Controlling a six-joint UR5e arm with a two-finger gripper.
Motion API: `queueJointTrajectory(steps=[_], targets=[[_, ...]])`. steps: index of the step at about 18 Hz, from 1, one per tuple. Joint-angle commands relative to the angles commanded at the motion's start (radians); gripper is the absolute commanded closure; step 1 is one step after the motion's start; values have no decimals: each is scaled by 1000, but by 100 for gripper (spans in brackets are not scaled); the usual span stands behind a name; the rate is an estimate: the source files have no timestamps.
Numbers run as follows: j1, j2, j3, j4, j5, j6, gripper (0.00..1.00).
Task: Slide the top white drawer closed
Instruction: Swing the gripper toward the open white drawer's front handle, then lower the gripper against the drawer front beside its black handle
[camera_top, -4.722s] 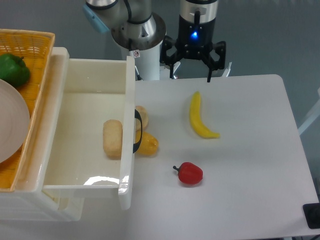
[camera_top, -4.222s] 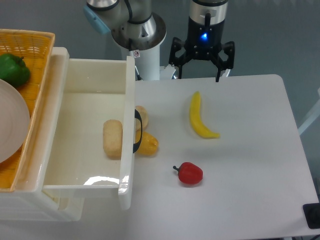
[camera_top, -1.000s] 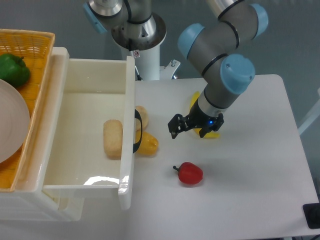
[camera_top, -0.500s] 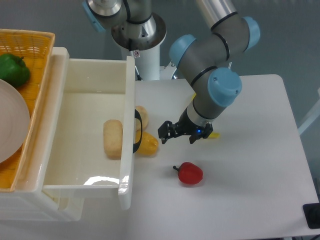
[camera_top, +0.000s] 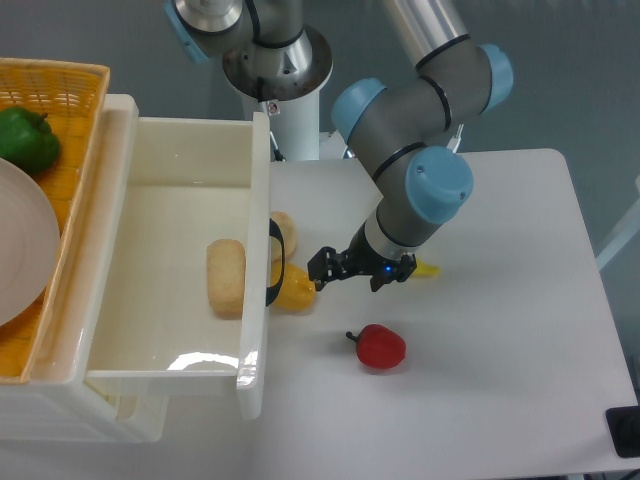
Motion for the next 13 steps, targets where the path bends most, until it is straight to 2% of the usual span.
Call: queueJointTrajectory(steps=[13], targets=[[-29,5,-5,0,0,-12,0]])
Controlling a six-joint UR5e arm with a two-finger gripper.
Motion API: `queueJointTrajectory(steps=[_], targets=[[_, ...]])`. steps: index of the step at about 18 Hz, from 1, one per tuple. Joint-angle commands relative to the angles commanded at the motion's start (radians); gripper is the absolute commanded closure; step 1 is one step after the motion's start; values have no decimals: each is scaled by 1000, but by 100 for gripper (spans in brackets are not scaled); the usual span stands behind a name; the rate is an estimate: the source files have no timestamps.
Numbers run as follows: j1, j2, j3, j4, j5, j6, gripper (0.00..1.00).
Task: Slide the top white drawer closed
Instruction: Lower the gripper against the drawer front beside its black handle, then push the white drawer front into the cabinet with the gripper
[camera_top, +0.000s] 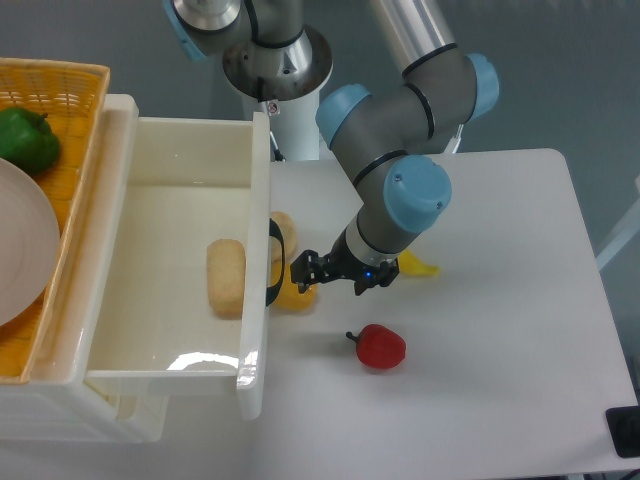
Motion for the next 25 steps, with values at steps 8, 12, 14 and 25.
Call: queueJointTrajectory(steps=[8,12,14,25], targets=[[-5,5,-2,0,-2,0,0],[-15,6,-2,-2,-2,0,0],[-17,8,-2,-2,-3,0,0],[-28,14,0,-5,-11,-2,0]])
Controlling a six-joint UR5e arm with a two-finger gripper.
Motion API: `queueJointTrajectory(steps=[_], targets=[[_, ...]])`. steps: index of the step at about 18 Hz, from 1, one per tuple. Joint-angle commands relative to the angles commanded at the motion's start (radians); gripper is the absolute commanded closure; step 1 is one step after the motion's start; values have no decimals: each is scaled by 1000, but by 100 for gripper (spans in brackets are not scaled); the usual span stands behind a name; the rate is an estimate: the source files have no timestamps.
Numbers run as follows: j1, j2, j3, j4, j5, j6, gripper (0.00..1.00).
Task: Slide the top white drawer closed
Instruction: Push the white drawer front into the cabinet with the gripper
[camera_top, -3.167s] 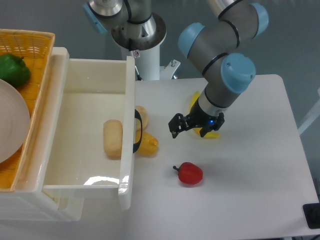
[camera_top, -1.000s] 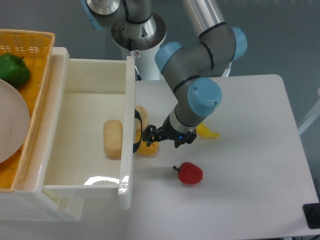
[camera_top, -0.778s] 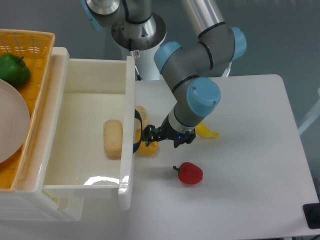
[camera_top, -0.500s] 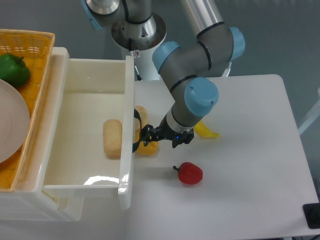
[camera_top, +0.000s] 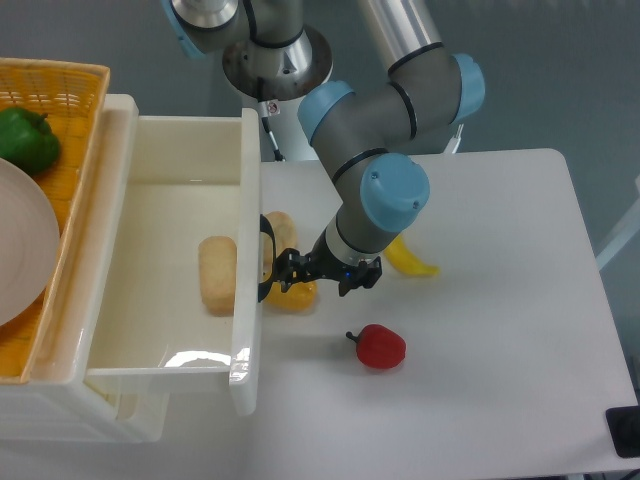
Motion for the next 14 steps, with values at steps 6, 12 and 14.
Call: queueJointTrajectory(steps=[6,12,14], targets=[[0,9,0,0,-26,0,0],[-2,17,2,-3,-32,0,0],[-8,20,2,-5,-34,0,0]])
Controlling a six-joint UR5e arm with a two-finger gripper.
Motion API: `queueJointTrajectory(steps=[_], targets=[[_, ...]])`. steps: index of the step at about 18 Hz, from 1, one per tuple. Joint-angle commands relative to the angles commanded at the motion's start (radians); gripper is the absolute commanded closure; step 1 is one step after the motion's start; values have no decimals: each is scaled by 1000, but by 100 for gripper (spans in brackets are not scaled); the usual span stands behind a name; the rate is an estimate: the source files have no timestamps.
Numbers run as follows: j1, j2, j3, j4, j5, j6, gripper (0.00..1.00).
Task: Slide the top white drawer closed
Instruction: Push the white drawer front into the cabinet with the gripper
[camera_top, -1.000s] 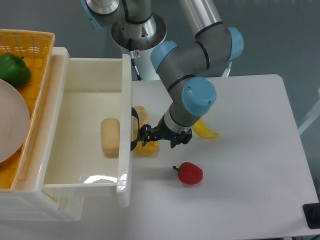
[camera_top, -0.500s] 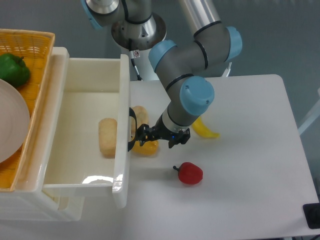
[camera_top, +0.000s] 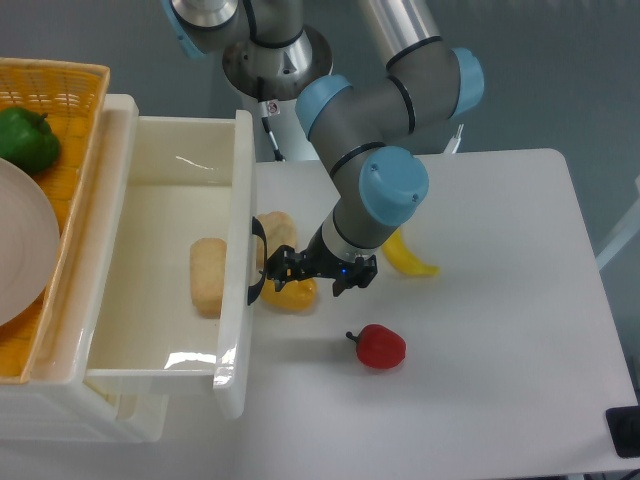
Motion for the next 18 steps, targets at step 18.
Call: queueJointTrajectory(steps=[18], targets=[[-40,2,0,6,5,-38,0]])
